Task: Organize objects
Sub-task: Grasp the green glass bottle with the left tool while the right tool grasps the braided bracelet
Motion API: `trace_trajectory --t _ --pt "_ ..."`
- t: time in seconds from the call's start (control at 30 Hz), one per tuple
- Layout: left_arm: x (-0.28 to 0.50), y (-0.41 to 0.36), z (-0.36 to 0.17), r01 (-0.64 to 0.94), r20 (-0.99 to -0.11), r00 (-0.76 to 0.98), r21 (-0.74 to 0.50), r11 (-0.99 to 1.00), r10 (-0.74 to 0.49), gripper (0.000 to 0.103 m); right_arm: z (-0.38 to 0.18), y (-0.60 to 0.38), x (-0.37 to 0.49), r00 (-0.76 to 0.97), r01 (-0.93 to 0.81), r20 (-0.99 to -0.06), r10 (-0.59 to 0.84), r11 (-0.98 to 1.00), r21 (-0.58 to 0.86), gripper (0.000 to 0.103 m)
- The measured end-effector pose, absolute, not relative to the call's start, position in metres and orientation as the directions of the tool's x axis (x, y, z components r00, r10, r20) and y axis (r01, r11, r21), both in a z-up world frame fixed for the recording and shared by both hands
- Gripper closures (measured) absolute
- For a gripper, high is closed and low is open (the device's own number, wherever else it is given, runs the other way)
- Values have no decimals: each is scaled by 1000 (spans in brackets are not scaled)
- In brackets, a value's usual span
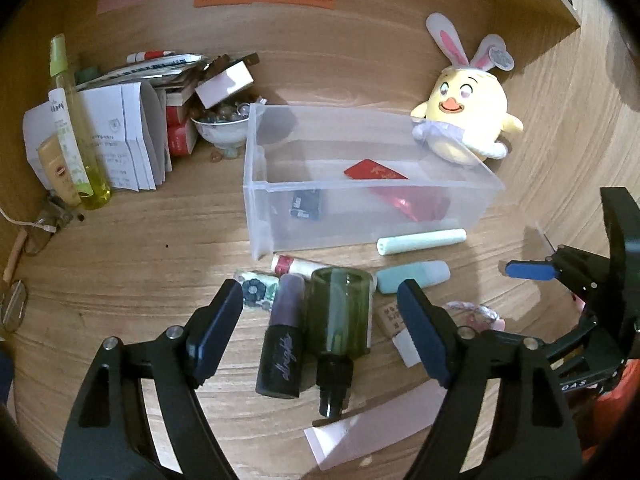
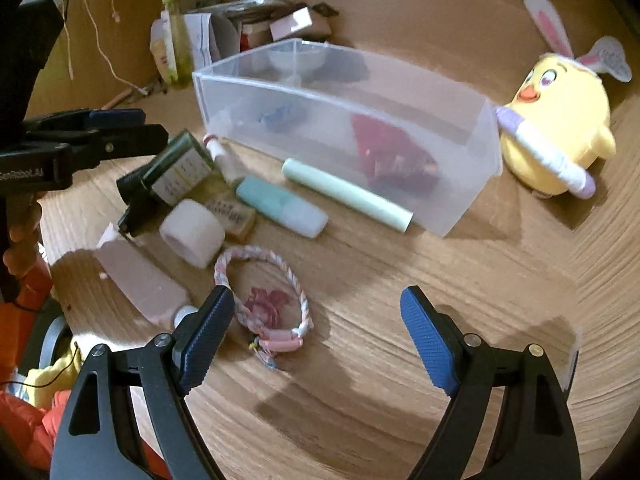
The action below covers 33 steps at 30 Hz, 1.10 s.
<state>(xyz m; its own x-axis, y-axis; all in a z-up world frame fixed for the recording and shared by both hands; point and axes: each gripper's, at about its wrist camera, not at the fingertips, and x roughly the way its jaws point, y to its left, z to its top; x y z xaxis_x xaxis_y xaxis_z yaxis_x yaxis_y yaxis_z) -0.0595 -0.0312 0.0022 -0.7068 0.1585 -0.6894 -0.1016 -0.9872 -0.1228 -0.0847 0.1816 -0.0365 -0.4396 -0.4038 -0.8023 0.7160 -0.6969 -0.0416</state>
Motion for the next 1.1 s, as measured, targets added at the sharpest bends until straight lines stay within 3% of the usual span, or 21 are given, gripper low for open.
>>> trace_trajectory --t 0.43,0.7,1.1 --pt "-62 -27 -8 -110 -710 -681 -141 -984 178 23 -40 174 -81 -399 737 -814 -423 -676 -10 22" --pt "-76 -20 -13 -132 -724 -662 -144 -981 195 37 -46 166 -88 -374 744 -829 -416 -668 -1 51" --pt "-93 -15 -25 -147 -752 -624 -157 -977 214 60 -43 168 -100 -401 711 -817 -415 -703 7 82"
